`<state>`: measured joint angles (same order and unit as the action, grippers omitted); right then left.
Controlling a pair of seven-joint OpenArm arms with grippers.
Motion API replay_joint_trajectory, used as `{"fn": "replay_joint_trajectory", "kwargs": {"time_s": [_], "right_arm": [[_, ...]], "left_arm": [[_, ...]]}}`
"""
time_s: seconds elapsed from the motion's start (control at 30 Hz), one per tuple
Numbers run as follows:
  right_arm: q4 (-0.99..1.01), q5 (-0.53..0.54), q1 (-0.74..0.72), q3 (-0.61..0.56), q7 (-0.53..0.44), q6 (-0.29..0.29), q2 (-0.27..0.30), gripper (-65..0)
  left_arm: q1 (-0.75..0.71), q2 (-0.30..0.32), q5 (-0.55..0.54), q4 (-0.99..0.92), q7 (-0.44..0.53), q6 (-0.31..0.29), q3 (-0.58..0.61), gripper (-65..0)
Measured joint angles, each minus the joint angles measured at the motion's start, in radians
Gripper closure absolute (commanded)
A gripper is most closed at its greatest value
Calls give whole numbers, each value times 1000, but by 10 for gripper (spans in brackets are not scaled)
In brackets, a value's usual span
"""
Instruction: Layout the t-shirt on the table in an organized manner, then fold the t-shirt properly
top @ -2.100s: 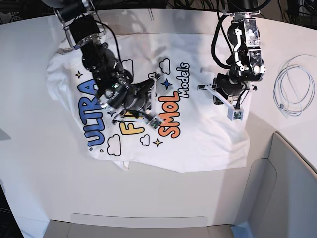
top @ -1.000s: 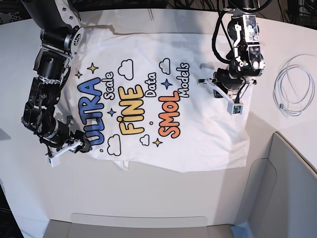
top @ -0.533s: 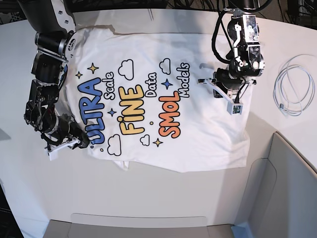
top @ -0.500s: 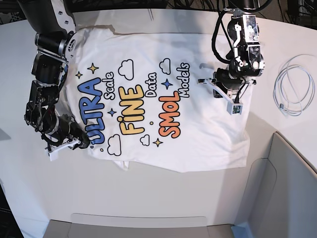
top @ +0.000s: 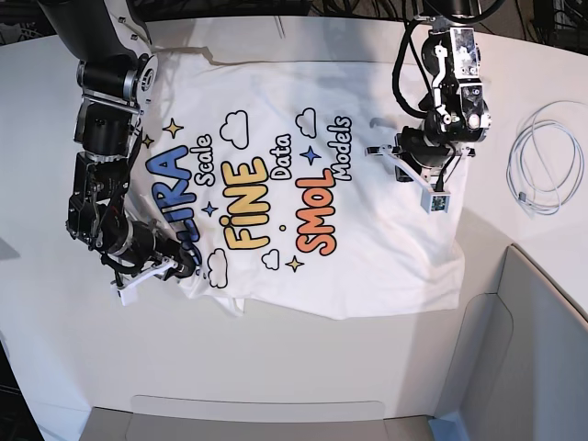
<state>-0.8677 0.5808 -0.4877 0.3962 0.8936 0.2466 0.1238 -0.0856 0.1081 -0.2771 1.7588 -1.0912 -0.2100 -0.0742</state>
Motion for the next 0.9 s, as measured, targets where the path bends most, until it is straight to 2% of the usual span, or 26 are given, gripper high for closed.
{"fn": "replay_joint_trajectory", "kwargs": {"time_s": [0.13, 0.2, 0.33, 0.53, 0.8, 0.9], "right_arm": [[-5, -1, -3, -46, -4, 0, 10, -200], [-5, -2, -3, -55, -5, 0, 3, -171], [-5, -2, -3, -84, -5, 0, -22, -1], [-35, -5, 0, -207, -5, -2, -36, 0], [-541, -9, 179, -507, 6, -10, -33, 0], [-658, -8, 240, -605, 3, -3, -32, 0]], "left_arm": [[0, 0, 0, 0, 0, 0, 0, -34], [0, 0, 0, 0, 0, 0, 0, -34], [0, 0, 0, 0, 0, 0, 0, -34], [0, 0, 0, 0, 0, 0, -1, -34], [0, -1, -2, 0, 0, 0, -6, -34], [0, 0, -2, 0, 0, 0, -6, -34]]}}
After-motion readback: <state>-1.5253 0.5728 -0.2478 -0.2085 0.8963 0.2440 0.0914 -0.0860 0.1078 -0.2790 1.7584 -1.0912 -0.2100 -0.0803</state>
